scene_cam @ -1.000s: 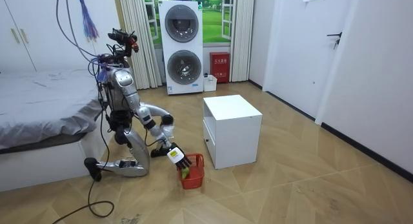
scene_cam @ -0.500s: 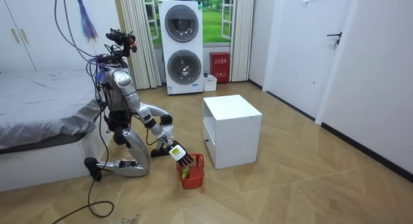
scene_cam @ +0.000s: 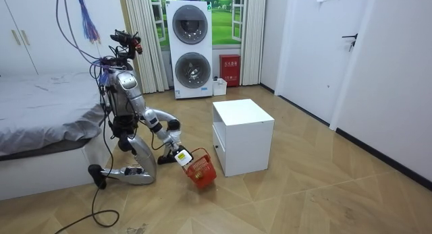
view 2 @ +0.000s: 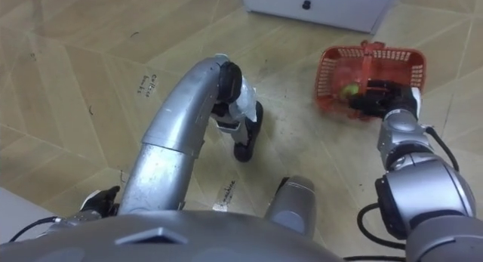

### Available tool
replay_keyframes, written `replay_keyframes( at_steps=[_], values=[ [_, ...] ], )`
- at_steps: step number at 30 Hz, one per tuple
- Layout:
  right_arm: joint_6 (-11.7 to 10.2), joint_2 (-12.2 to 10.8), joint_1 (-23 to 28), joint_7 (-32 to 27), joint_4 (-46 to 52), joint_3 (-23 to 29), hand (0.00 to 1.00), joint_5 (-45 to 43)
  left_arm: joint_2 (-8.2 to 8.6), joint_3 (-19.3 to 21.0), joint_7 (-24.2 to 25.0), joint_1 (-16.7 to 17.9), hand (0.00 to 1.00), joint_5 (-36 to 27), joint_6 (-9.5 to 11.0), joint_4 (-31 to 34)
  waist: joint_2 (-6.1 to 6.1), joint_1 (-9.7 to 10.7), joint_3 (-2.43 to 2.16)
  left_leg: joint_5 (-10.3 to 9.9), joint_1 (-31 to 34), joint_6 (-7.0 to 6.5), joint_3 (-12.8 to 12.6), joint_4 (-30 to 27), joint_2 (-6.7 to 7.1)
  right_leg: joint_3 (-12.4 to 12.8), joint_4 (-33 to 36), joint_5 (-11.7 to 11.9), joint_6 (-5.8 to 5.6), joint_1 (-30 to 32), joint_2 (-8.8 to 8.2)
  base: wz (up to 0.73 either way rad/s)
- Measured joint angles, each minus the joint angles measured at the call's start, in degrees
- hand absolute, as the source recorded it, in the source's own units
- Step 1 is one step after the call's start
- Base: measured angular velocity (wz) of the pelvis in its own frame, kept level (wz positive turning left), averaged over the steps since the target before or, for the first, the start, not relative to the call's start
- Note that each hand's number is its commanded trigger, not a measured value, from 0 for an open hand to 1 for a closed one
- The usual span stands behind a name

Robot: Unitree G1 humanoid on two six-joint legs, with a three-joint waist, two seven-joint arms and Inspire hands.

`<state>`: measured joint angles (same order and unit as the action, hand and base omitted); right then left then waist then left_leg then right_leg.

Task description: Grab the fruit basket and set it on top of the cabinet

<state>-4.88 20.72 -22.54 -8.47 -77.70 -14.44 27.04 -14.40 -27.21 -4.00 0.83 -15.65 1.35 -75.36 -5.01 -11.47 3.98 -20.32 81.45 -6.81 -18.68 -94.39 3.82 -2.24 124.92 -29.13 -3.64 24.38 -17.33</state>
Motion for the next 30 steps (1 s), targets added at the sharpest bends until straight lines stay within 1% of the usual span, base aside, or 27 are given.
replay_keyframes(
  at_steps=[4, 7, 10, 16, 25, 30],
  values=[
    [0.06, -0.03, 0.01, -0.06, -0.27, -0.05, 1.0, 1.94, 0.03, 0.0, 0.0, -0.28, 0.0, -0.05, -0.08, 0.0, 0.0, 0.01, 0.0, 0.08, 0.0, -0.15, 0.05, -0.09, 0.05, -0.11, 0.03, 0.0, 0.0, -0.14, 0.01, 0.0],
    [0.89, -0.04, 0.03, 0.38, -0.35, -0.05, 1.0, 2.24, 0.05, 0.0, 0.0, -0.28, 0.0, -0.05, -0.15, 0.0, 0.0, 0.04, 0.0, 0.1, 0.0, -0.19, 0.07, -0.14, 0.05, -0.11, 0.13, 0.0, 0.0, -0.15, 0.04, 0.0],
    [1.22, -0.09, 0.03, 1.25, -0.35, -0.07, 1.0, 2.28, 0.08, 0.0, 0.0, -0.29, 0.0, -0.05, -0.15, 0.0, 0.01, 0.03, -0.01, 0.11, 0.0, -0.19, 0.07, -0.16, 0.04, -0.11, 0.2, 0.0, 0.0, -0.16, 0.05, 0.0],
    [1.24, -0.14, 0.04, 1.65, -0.35, -0.07, 1.0, 2.28, 0.09, 0.01, 0.0, -0.29, 0.0, -0.07, -0.23, 0.0, 0.01, 0.1, -0.01, 0.1, 0.0, -0.17, 0.08, -0.19, 0.05, -0.12, 0.3, 0.0, 0.0, -0.18, 0.05, 0.0],
    [1.25, -0.15, 0.07, 1.5, -0.33, -0.09, 1.0, 2.43, 0.09, 0.01, 0.0, -0.62, 0.0, -0.53, -0.24, 0.0, -0.08, 0.15, 0.04, 0.14, 0.02, -0.17, 0.57, -0.51, 0.09, -0.57, 0.24, 0.0, 0.0, -0.6, 0.54, 0.0],
    [1.25, -0.3, 0.08, 1.63, -0.32, -0.06, 1.0, 6.2, 0.12, 0.17, 0.0, -0.85, 0.0, -0.53, -0.19, 0.01, -0.03, 0.18, 0.01, 0.26, 0.0, -0.41, 0.7, -0.78, 0.14, -0.81, 0.2, 0.0, 0.01, -0.98, 0.66, 0.0]
  ],
)
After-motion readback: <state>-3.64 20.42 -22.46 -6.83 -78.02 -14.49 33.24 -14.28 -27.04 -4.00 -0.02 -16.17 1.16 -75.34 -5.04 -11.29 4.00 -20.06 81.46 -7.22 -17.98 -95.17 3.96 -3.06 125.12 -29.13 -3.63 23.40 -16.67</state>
